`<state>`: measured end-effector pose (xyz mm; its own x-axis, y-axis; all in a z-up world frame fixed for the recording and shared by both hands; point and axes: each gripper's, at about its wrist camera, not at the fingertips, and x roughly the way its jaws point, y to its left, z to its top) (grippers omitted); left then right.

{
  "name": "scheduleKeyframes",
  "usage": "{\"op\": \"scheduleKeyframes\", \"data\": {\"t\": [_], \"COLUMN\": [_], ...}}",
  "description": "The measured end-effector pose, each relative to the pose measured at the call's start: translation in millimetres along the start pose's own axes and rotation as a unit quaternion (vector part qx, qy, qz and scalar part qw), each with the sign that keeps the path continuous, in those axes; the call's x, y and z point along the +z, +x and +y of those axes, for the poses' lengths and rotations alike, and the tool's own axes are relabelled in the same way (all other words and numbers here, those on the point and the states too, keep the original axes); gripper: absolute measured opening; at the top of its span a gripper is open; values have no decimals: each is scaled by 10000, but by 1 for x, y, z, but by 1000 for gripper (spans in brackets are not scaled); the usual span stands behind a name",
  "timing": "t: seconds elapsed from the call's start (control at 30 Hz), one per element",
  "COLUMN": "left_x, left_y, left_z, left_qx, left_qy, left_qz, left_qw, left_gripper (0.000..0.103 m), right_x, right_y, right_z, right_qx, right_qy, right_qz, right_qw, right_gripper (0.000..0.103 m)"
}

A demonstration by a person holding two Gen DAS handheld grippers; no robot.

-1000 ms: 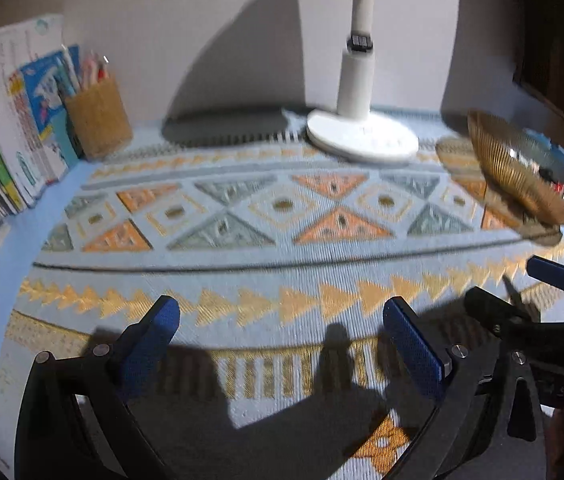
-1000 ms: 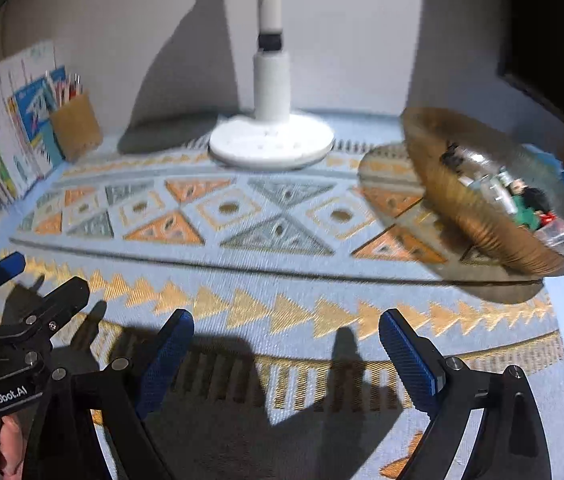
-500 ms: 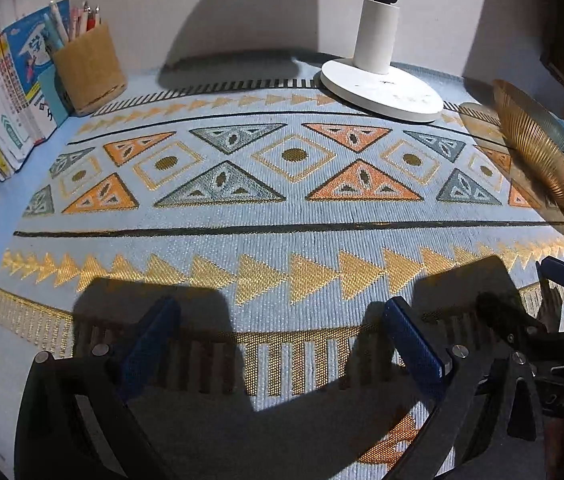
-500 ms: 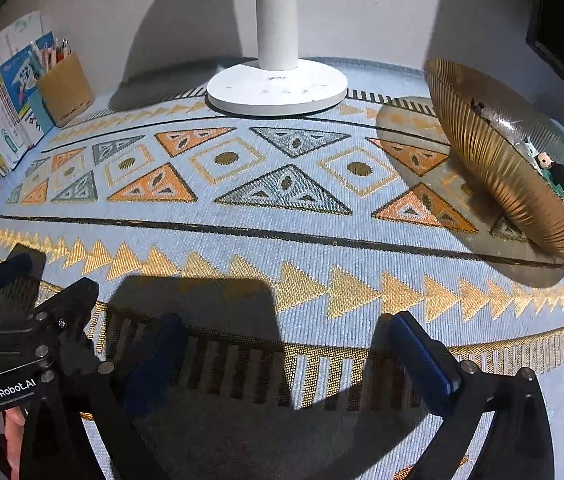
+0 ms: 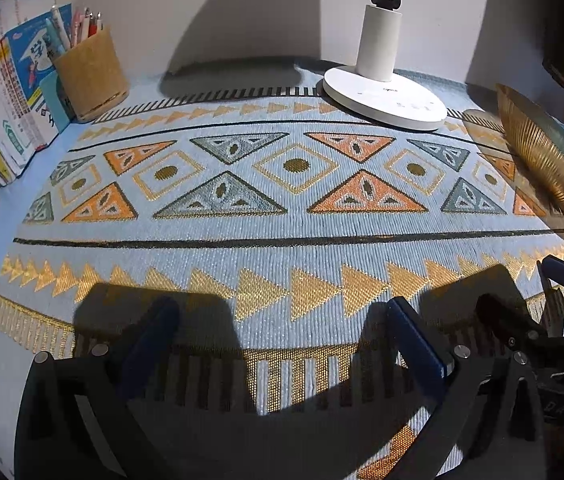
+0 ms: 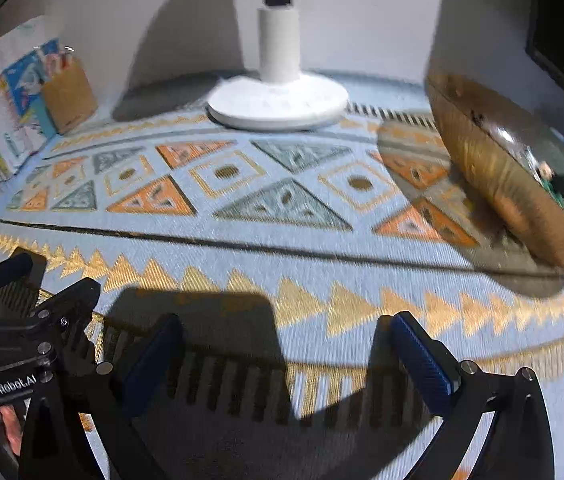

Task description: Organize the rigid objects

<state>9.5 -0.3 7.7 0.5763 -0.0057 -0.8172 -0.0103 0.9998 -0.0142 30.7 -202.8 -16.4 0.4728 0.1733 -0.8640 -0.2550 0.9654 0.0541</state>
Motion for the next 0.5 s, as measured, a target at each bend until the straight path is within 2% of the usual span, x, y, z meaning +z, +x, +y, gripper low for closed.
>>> {"op": "scheduleKeyframes", "data": {"t": [0.5], "left_x": [0], "left_y": [1], "left_z": [1], "left_qx": [-24], "left_qy": [-12], "left_qz": [-2], "left_qw": [10000], "left_gripper": [103], "right_x": [1], "right_y": [0], "right_z": [2], "right_qx": [-10], "right_qy": [-20], "right_qz": [1], "right_qw": [10000], "right_gripper": [103]}}
